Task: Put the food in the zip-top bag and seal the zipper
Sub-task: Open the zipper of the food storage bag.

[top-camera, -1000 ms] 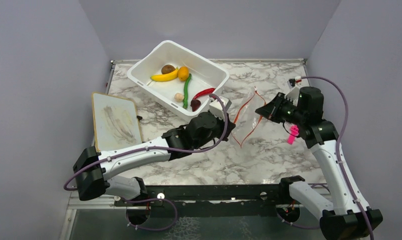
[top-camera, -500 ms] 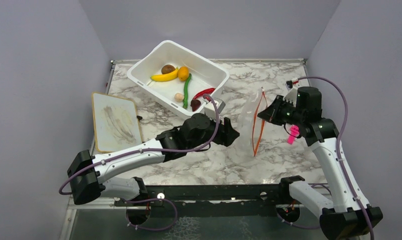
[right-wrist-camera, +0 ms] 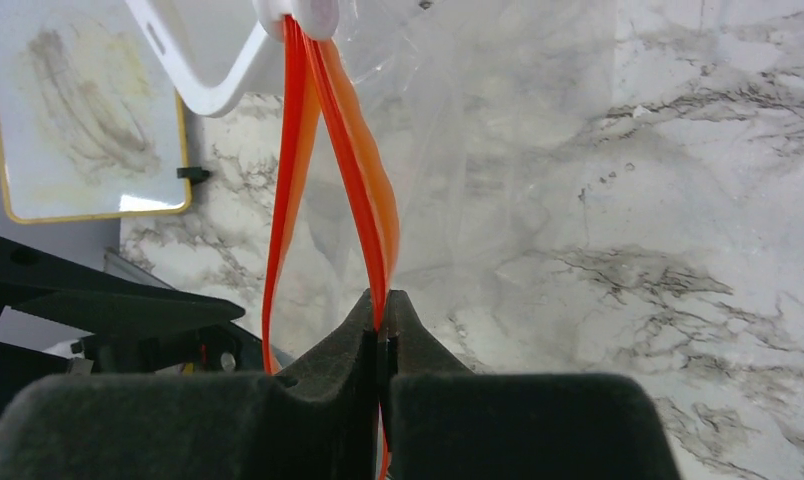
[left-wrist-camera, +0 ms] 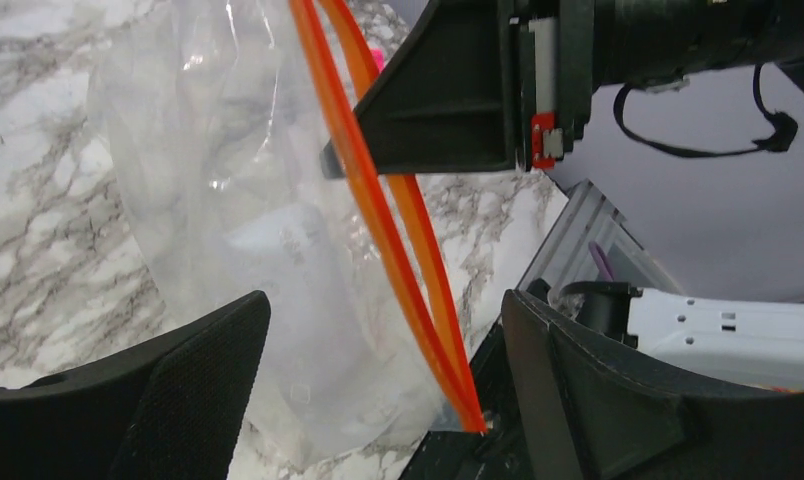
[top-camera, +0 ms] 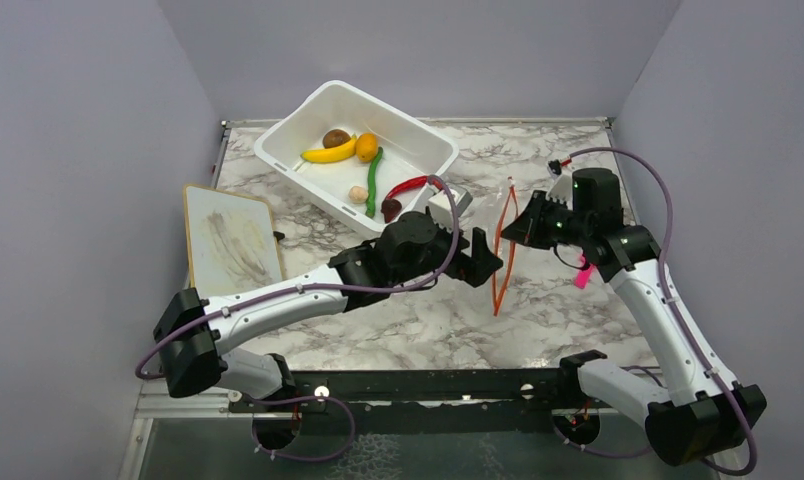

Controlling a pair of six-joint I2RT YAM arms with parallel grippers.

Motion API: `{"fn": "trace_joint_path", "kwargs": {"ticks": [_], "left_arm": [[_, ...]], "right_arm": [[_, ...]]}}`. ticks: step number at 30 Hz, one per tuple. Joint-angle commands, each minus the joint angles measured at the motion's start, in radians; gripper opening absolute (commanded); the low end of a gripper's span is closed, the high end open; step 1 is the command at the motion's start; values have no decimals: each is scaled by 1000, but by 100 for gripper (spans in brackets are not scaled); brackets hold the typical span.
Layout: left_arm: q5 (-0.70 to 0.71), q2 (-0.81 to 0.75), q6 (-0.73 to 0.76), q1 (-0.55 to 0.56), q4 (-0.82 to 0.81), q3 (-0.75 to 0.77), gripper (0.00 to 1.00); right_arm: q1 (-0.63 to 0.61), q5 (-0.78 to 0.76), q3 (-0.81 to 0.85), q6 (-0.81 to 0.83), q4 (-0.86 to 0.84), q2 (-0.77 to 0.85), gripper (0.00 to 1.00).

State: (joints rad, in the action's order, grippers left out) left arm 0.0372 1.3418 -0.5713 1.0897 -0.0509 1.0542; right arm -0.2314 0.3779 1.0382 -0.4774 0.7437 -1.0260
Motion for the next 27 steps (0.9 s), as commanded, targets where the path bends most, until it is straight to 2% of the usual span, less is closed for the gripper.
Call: {"fn": "trace_joint_path", "kwargs": {"ticks": [1,5,12,18,23,27], "left_arm": [[39,59,81,-7,10,106,90],[119,128,152,-8,84,191,92],[116,197,236,-7,73,256,97],[219,254,243,-7,164,305,69],[322,248,244,-7,215,304,30],[380,215,207,-9,229,284,7]], "right_arm": [[-15,42,44,-42,-66,16,1],[-17,43,49,-47,-77,25,1],[-18,30,51,-30,-65,15,1],[-19,19,57,-18,-66,12,1],[-19,-60,104,26,-16,-6,1],[-19,-207,221,76,87,-41,1]]}}
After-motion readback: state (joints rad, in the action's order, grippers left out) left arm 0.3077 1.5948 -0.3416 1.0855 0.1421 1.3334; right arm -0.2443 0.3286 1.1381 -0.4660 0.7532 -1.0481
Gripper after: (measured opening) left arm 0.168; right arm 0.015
